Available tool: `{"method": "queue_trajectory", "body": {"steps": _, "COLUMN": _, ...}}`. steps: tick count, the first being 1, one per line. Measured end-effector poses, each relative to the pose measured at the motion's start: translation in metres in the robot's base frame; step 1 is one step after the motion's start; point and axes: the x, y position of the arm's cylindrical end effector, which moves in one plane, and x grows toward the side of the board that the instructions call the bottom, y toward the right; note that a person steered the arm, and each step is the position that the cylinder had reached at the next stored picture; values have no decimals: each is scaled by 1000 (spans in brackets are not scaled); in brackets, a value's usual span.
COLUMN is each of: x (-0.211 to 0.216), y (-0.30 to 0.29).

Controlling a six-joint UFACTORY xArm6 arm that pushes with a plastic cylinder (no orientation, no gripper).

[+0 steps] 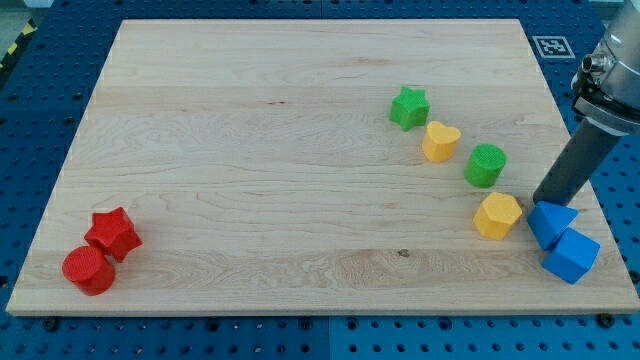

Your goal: Slide the yellow hexagon towards center left

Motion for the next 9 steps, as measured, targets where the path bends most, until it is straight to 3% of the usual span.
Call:
{"method": "queue_trajectory", "body": {"steps": 3, "x": -2, "y": -7}}
{"method": "queue_trajectory", "body": {"steps": 7, "x": -2, "y": -80}}
{"method": "queue_trajectory", "body": {"steps": 9, "x": 12, "y": -55}}
